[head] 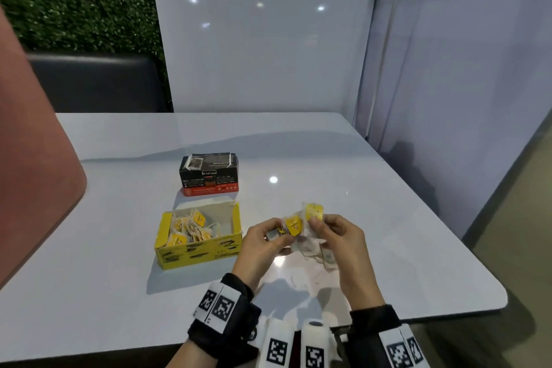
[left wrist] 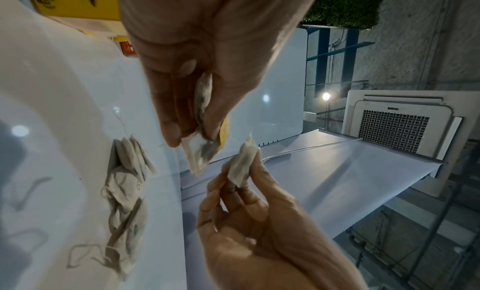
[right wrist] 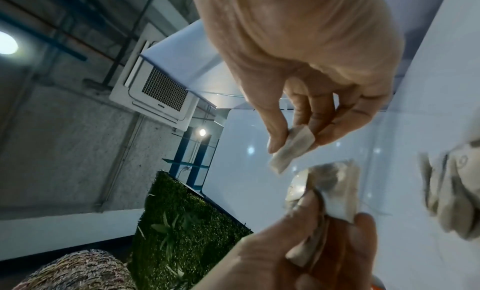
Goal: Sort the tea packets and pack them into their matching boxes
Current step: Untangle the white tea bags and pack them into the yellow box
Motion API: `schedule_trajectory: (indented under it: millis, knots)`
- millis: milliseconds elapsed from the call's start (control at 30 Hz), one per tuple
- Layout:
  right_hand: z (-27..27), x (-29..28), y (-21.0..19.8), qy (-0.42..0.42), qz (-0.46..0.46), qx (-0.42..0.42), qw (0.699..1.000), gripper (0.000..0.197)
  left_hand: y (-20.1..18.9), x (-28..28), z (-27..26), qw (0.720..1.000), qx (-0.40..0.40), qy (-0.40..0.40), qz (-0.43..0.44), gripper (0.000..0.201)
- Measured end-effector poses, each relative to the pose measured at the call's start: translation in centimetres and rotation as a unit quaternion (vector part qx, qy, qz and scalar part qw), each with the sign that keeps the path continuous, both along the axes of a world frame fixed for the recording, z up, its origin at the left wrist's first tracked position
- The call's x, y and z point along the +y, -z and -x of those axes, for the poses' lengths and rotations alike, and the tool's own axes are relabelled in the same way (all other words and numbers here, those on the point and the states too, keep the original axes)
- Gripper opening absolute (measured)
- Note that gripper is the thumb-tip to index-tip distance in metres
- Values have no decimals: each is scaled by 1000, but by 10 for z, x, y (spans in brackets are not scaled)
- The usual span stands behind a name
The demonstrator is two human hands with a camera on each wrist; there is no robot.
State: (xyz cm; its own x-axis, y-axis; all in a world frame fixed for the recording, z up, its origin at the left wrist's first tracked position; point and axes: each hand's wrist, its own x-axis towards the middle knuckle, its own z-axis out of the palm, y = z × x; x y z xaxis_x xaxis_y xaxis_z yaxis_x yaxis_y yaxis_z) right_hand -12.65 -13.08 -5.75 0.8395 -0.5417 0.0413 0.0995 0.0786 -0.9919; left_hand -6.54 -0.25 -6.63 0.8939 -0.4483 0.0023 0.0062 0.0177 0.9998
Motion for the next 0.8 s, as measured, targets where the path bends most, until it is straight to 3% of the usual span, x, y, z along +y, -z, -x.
schedule_trajectory:
  millis: [133,300,433,500,567,700,800]
  knots:
    - [-1,-1,0,-45,84,51,994,9,-4,-2,2,1000,-12,18,-2,21]
    - [-3,-3,8,-9,121,64,990,19,-10,5,2,997,-9,71,-4,26]
    - [1,-8,10,1,60,52,997,30,-4,10,0,997,33,51,55,38]
    - [3,-9,8,-5,38,32,999,19,2,9,0,992,75,20,103,41]
    - [4,-10,7,-5,9,9,1000,9,8,7,0,986,104,5,128,34]
    - [1,-10,0,-29,-70,-10,997,21,12,-1,1,973,157,-1,172,20]
    - [-4,-5,-4,-51,-63,8,997,22,10,-8,5,964,184,-14,190,17]
